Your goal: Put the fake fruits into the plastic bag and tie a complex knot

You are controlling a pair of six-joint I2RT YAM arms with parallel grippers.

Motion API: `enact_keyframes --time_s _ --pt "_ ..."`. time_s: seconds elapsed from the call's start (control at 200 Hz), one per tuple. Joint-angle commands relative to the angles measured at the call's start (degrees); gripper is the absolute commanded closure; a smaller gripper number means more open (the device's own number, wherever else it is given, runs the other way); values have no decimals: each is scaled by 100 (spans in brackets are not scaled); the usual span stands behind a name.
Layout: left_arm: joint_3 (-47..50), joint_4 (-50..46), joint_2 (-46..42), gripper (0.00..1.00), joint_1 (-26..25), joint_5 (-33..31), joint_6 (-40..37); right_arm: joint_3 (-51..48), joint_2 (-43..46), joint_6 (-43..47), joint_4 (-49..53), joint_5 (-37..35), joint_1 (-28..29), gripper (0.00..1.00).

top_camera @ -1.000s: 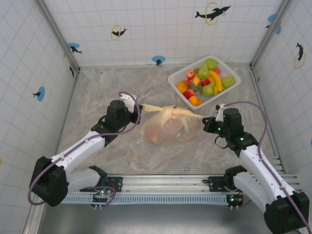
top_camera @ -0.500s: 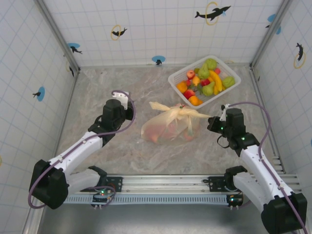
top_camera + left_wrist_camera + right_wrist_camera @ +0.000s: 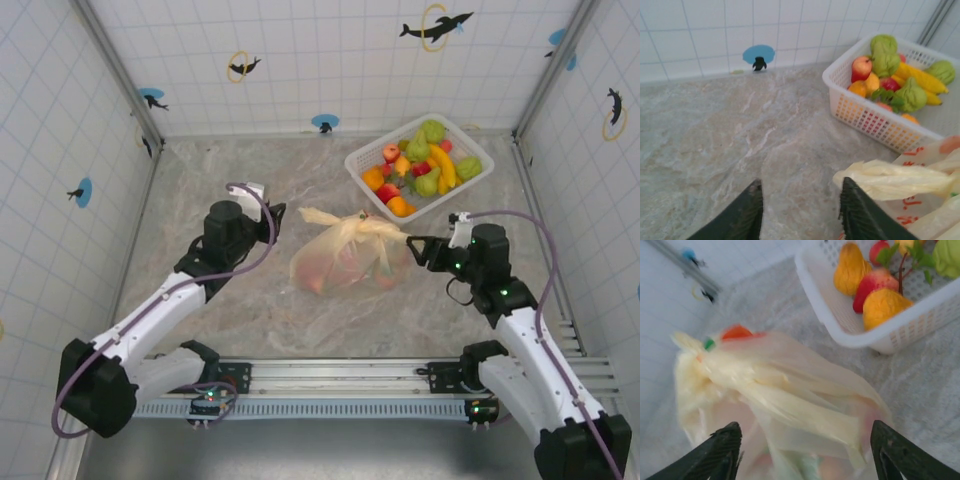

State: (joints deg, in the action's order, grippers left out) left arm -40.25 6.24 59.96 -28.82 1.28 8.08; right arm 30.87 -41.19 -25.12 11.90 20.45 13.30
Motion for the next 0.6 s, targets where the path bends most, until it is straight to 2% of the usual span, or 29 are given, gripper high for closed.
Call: enact_keyframes --time_s 0.0,0.17,0.195,0.32,0.44,0.595 --pt "-303 -55 -401 47 8 -185 236 697 354 238 72 101 -217 17" --pt "-224 -89 -1068 34 34 -1198 405 1395 547 523 517 -888 -559 2" --pt "-179 -83 -1180 31 34 -1393 406 1419 574 587 509 -1295 -594 0" --pt "128 46 -1648 18 92 -2359 354 1217 729 765 233 -2659 -705 0" --pt "563 160 -1939 13 170 -3240 457 690 771 807 -275 -3649 -844 0" --pt "1265 522 -2013 7 557 -3685 631 -51 392 629 -1015 -4771 -928 0"
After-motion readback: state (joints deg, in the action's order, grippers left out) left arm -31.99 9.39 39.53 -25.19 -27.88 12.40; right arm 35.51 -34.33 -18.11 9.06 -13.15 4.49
